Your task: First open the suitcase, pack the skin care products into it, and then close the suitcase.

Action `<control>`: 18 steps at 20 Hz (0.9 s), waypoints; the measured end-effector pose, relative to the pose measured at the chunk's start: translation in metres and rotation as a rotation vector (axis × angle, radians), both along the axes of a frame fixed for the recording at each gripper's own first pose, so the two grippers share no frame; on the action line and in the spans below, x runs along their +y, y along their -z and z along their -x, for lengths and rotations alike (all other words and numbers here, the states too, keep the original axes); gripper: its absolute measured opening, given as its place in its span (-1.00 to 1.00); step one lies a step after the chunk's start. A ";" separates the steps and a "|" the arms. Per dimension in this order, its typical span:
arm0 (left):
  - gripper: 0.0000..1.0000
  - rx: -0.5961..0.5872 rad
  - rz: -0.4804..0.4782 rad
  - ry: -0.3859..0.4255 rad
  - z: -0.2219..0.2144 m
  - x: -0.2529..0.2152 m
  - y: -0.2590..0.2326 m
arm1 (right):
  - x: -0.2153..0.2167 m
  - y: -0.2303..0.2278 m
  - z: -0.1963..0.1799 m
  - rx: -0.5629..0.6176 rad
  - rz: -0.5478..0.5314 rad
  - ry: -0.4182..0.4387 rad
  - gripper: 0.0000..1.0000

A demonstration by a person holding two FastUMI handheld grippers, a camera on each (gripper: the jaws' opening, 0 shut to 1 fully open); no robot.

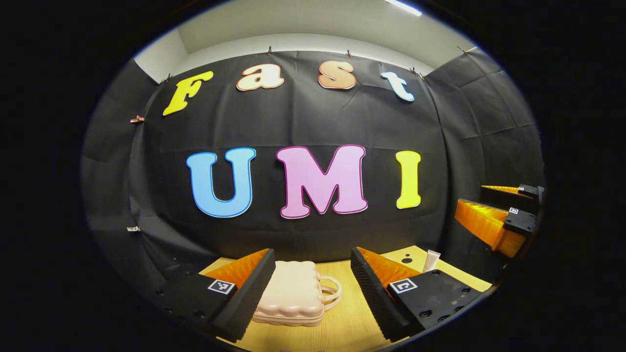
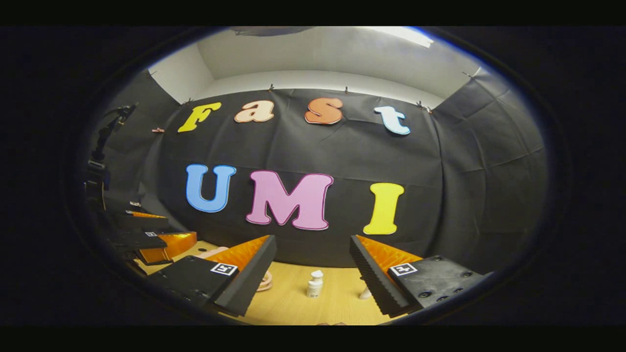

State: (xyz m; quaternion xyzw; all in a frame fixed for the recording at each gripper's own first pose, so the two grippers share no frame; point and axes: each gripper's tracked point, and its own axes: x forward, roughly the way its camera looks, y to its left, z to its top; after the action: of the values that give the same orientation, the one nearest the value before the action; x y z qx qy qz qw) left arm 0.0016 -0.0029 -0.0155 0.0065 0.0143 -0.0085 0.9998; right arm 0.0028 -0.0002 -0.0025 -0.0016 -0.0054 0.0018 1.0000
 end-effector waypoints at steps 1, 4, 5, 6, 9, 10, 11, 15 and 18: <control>0.96 -0.001 0.002 0.001 -0.001 0.000 -0.001 | 0.001 0.000 -0.001 0.001 0.003 0.000 0.93; 0.97 0.004 0.001 0.003 -0.005 0.000 0.003 | 0.000 0.001 -0.002 0.003 0.006 0.004 0.93; 0.96 0.009 -0.002 0.006 -0.006 -0.001 0.004 | 0.000 0.002 -0.004 0.004 0.008 0.006 0.93; 0.96 0.011 -0.003 0.014 -0.010 -0.004 0.007 | -0.001 0.003 -0.006 0.007 0.009 0.008 0.92; 0.96 0.027 -0.032 0.040 -0.025 -0.013 0.020 | -0.005 0.007 -0.009 0.012 0.011 0.013 0.92; 0.97 0.039 -0.037 0.047 -0.032 -0.017 0.029 | -0.006 0.009 -0.011 0.017 0.015 0.013 0.93; 0.97 0.057 -0.040 0.054 -0.041 -0.022 0.038 | -0.008 0.013 -0.012 0.023 0.021 0.011 0.94; 0.96 0.111 -0.051 0.079 -0.077 -0.044 0.071 | -0.015 0.034 -0.015 0.065 0.026 -0.005 0.93; 0.92 0.166 -0.056 0.102 -0.107 -0.063 0.104 | -0.031 0.052 -0.020 0.089 0.028 0.015 0.94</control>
State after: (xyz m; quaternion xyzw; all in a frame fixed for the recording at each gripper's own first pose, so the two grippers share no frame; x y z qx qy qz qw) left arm 0.1089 -0.0660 -0.1193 0.0343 0.0972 -0.0594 0.9929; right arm 0.0225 -0.0312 -0.0541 -0.0153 0.0391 -0.0056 0.9991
